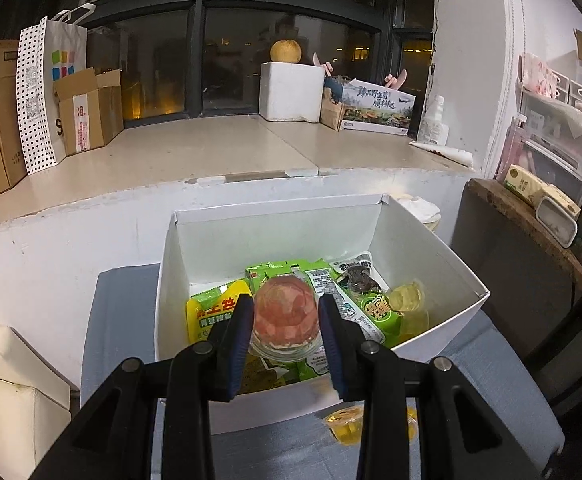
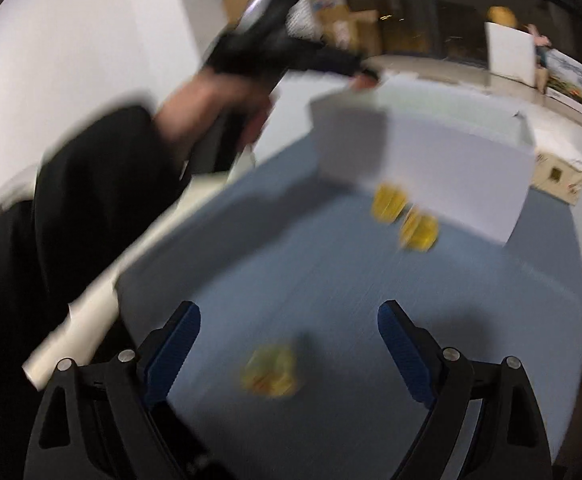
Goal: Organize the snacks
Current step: 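Grasp the last cartoon-lid cup with the right gripper while the left releases the pink cup, then lower the cartoon-lid cup into the box and open the right gripper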
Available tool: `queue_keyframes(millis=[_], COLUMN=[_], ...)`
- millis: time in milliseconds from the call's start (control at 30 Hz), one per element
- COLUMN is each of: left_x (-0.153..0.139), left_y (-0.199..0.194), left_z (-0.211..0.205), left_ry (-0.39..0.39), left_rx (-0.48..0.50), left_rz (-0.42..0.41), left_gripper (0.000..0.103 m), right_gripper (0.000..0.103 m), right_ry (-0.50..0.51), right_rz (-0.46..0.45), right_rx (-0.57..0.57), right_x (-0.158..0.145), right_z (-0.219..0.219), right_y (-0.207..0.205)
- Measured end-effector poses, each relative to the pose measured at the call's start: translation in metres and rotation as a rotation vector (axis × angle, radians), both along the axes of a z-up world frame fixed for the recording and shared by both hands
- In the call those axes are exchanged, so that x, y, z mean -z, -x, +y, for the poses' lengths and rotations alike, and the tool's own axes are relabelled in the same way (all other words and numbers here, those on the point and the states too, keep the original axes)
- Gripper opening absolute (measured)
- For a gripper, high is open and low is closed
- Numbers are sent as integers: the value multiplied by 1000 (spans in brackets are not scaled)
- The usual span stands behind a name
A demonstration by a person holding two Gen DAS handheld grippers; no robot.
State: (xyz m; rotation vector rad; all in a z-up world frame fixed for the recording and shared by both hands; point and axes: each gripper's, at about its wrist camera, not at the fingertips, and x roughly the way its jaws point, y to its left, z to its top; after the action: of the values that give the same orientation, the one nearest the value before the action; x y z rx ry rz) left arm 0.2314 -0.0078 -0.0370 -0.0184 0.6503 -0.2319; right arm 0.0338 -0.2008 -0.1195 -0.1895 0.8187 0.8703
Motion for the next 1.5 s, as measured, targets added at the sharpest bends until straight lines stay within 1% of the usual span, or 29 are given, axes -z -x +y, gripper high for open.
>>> queue_keyframes(millis=[67,133,333,433,500,533,567,700,833,900,1000,1067,1233,1400,1500], left_x=[1,1,3,4,5,5,6,6,6,5,2,1,-2,-2,2], left_y=[0,0,0,0,0,0,1,1,2,4,6,5,2,3,5], left_z=[1,1,-1,-2,-1,-1,-1,0,0,0,0,0,2,-1,-1], left_ry=[8,10,13,9,12,12,10,10,6,7,8,4,16,7,4], left_rx=[-2,-2,4,10,8,7,6,8,6,10,12,13,14,21,10], left_rz=[3,6,10,14,16,18,18,19,15,13,4,1,-1,2,15], left_gripper=[37,37,37,37,37,37,37,37,37,37,36,36,36,36,36], right_gripper=[94,94,94,92,78,51,48,48,48,48,48,48,48,48,48], right_ry=[20,37,13,26,44,73,74,82,88,86,81,62,15,-63,-71], right_rz=[16,8,33,56,55,49,43,37,15,-2,-51,-108,-204,-217,-231], right_rx=[16,42,39,29,12,17,18,-9,-4,6,30,48,113,173,201], right_x=[11,15,22,29,34,37,38,36,31,23,-1,-24,-75,-101,-110], right_z=[3,3,0,5,9,13,14,18,18,16,13,8,-6,-23,-26], right_y=[4,2,-9,-13,-13,-12,-11,-6,-5,-6,-12,-21,-54,-81,-101])
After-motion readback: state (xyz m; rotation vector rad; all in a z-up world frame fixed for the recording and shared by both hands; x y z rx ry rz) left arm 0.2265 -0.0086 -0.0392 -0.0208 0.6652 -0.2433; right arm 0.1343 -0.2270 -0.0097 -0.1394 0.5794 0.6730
